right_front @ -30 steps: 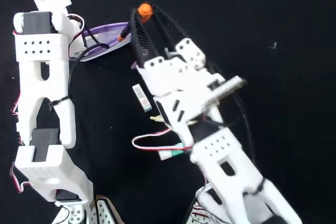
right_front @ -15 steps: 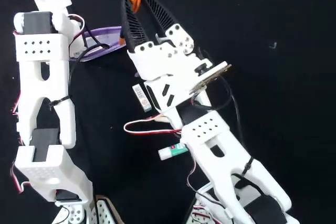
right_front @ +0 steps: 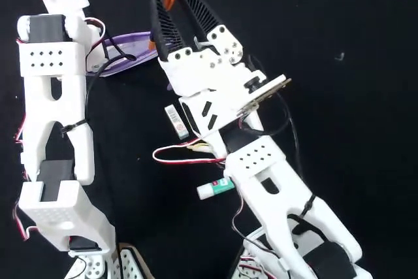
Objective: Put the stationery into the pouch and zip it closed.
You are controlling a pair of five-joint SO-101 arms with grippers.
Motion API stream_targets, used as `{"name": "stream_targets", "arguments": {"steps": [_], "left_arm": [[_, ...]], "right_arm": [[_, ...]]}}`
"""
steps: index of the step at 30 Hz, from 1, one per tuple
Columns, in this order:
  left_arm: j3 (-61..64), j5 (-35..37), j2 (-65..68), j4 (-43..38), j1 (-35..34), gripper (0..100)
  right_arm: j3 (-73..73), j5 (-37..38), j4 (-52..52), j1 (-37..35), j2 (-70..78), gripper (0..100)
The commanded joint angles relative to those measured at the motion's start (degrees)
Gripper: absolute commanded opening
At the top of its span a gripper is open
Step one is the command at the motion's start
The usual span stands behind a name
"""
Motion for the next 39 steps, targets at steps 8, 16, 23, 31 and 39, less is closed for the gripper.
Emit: {"name": "stream_targets", "arguments": {"steps": [8, 16, 23, 31, 39], "left_arm": [[-0.04, 0.7, -0.18, 1.23, 0.4, 3], [0.4, 0.7, -0.53, 1.14, -0.04, 3], [0.31, 0.7, -0.26, 1.14, 0.04, 3], [0.48, 0.7, -0.26, 1.14, -0.04, 3], [0.4, 0.7, -0.18, 1.05, -0.22, 3]], "right_arm": [[-12.18, 0.09, -1.14, -0.09, 13.41, 1.1], [-7.52, 0.0, -0.97, 0.18, 13.67, 1.5], [-0.75, -0.44, -0.79, 0.18, 7.34, 13.9], [4.88, -0.09, -0.7, -2.99, -1.89, 21.2], [-2.86, 2.55, 24.88, -1.67, -9.8, 20.9]]}}
